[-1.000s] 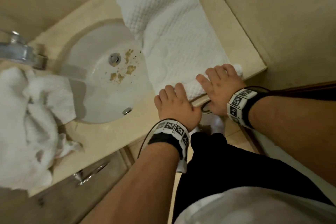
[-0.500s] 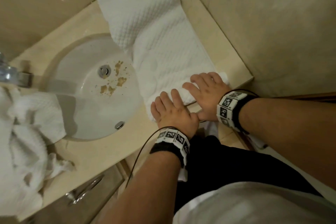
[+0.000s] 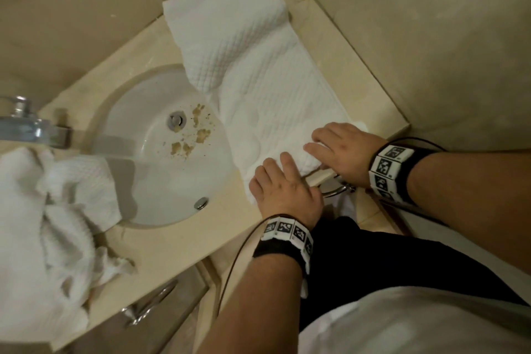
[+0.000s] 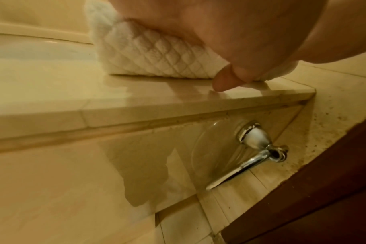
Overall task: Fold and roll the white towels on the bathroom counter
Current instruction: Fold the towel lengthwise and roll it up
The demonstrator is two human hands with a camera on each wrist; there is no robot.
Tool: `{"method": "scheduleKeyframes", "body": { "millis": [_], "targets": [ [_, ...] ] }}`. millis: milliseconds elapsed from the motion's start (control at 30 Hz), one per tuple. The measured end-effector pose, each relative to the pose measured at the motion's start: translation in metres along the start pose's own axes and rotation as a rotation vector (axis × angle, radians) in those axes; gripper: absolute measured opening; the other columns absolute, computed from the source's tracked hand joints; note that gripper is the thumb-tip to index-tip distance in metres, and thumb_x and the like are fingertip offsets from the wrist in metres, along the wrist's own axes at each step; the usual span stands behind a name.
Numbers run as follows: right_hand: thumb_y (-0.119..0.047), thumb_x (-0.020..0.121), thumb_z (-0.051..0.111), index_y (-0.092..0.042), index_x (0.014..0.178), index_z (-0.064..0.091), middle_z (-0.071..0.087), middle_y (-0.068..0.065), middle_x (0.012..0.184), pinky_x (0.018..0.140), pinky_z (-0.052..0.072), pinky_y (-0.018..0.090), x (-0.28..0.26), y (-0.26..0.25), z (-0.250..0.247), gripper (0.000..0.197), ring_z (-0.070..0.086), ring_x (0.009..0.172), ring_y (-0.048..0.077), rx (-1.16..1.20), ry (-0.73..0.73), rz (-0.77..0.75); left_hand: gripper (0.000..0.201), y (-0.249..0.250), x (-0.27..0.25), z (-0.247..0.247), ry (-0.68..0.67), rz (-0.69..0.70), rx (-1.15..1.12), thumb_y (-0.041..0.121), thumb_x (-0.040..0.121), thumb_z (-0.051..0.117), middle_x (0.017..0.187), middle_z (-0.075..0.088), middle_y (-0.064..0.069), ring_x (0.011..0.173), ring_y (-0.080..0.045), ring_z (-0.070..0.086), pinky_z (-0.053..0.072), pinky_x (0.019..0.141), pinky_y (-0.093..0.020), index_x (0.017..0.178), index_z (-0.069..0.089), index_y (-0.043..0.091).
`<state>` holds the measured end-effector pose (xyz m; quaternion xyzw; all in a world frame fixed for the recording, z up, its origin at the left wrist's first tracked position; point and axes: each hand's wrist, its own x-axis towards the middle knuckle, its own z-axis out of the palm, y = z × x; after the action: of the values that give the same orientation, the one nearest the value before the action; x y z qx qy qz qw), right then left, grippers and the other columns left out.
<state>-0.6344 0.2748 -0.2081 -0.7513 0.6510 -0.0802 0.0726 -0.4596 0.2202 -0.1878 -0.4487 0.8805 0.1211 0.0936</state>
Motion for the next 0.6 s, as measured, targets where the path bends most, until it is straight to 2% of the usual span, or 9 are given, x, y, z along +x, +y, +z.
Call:
{"method": "scheduleKeyframes", "body": {
  "millis": [100,200,367,433,533,600],
  "targets": [
    [-0.017,0.079,0.074,-0.005,0.121,0.058,0.057,0.019,0.109,0.073,0.050,0.046,-0.007,-0.006,-0.007,0.046,0.055,0.089,0.037,0.022,-0.055,0.000,0.077,-0.002,-0.008,-0.001,-0.022,0.045,0.039,0.044,0.063,0.061,0.110,0.052,-0.015,0.095,-0.033,0.045,0.032,0.081,-0.047,0.130,0.050,0.009],
    [-0.013,0.075,0.075,-0.007,0.119,0.060,0.058,0.016,0.105,0.069,0.051,0.044,-0.013,-0.011,-0.009,0.047,0.055,0.086,0.036,0.045,-0.088,0.011,0.076,0.001,-0.016,0.002,-0.036,0.045,0.056,0.044,0.064,0.061,0.106,0.054,-0.016,0.092,-0.034,0.046,0.034,0.080,-0.046,0.130,0.051,0.009],
    [-0.018,0.074,0.062,-0.014,0.107,0.069,0.059,0.015,0.108,0.087,0.044,0.045,0.001,-0.013,-0.020,0.034,0.054,0.095,0.035,-0.006,-0.086,0.095,0.067,0.000,-0.015,-0.002,-0.049,0.007,0.067,0.042,0.065,0.061,0.101,0.055,-0.018,0.086,-0.034,0.049,0.037,0.076,-0.046,0.122,0.053,0.007],
    [-0.021,0.074,0.052,-0.016,0.106,0.068,0.056,0.014,0.107,0.083,0.039,0.043,0.009,-0.018,-0.022,0.036,0.051,0.093,0.034,-0.073,-0.119,0.149,0.062,-0.004,-0.007,-0.006,-0.026,0.021,0.065,0.045,0.066,0.061,0.107,0.052,-0.017,0.089,-0.034,0.049,0.039,0.074,-0.045,0.117,0.052,0.009],
    [-0.023,0.085,0.051,-0.017,0.108,0.062,0.053,0.009,0.100,0.079,0.034,0.042,0.013,-0.024,-0.019,0.027,0.049,0.090,0.032,-0.101,-0.138,0.257,0.059,-0.011,0.003,-0.010,0.006,0.066,0.038,0.050,0.068,0.058,0.111,0.049,-0.013,0.096,-0.033,0.046,0.040,0.078,-0.045,0.113,0.051,0.011],
    [-0.027,0.093,0.040,-0.018,0.107,0.058,0.052,0.006,0.100,0.079,0.035,0.043,0.016,-0.024,-0.018,0.025,0.049,0.091,0.031,-0.079,-0.135,0.319,0.062,-0.015,0.010,-0.013,-0.008,0.085,0.045,0.058,0.071,0.055,0.111,0.049,-0.011,0.098,-0.032,0.044,0.037,0.082,-0.046,0.112,0.049,0.012]
  ]
}}
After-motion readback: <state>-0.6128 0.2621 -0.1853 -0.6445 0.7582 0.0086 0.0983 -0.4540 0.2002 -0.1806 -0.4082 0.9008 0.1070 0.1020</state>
